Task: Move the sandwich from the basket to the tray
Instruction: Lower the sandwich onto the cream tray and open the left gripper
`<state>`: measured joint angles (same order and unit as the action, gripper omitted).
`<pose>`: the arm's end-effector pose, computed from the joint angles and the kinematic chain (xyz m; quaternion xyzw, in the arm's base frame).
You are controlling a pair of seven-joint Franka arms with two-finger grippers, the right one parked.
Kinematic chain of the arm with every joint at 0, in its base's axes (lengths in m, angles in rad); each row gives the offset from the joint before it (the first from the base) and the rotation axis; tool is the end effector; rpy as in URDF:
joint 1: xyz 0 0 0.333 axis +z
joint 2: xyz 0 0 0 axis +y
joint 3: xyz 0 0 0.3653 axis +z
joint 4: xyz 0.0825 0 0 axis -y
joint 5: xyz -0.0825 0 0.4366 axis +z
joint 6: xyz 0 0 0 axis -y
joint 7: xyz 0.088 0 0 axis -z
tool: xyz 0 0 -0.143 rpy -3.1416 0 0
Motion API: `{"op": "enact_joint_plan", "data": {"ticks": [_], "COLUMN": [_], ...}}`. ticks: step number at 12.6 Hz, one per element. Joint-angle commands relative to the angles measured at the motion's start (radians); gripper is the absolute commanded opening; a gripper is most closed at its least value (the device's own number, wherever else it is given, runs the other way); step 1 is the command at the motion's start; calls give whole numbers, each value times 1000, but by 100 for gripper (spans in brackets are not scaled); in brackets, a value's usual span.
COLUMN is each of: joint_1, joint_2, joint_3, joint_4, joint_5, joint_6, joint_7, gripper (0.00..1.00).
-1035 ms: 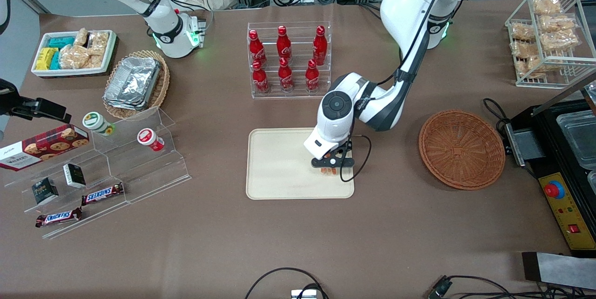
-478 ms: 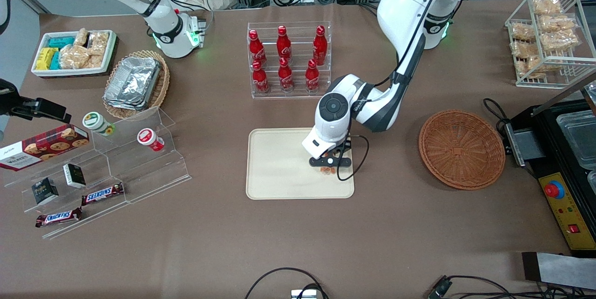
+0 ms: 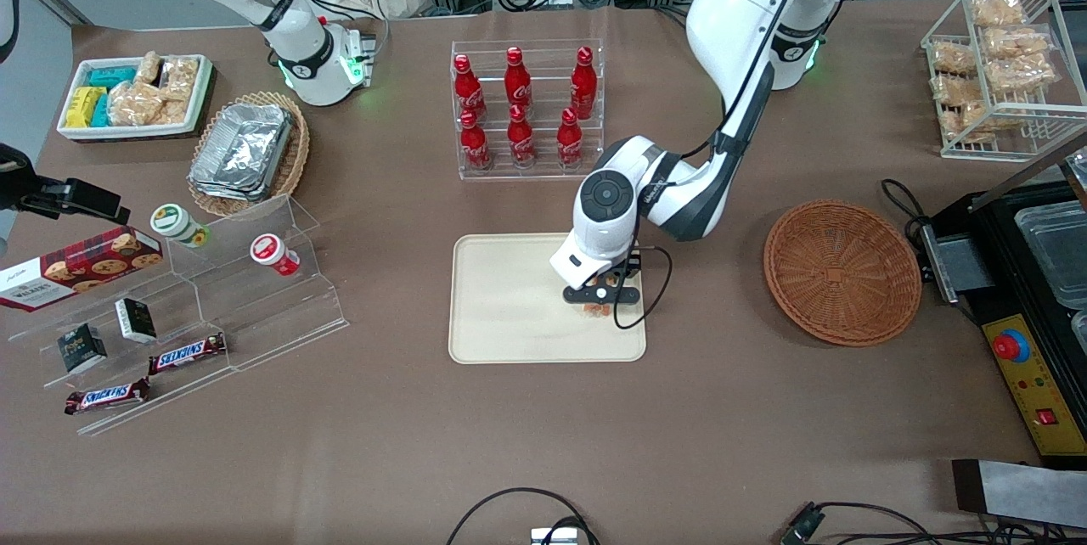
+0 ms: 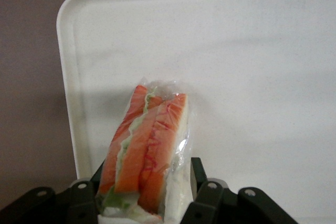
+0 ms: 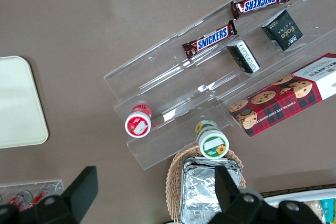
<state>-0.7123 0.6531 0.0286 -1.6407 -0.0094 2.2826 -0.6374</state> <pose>0.5843 -0.4795 0.2022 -0.9997 0.0230 0.0011 0.0074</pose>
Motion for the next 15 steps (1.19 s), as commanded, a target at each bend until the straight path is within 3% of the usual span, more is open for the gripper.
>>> {"op": "enact_joint_plan", "data": {"ticks": [1,7,15], "joint_1": [-10,1,2], "joint_2": [-3,-59,-151], "joint_3": [13,25,186], "joint_4": [19,21,30], "joint_5": [-12,-12,-17], "joint_6": [-21,-46,-75], "joint_7": [2,-8,-36], "gripper": [69,79,85]}}
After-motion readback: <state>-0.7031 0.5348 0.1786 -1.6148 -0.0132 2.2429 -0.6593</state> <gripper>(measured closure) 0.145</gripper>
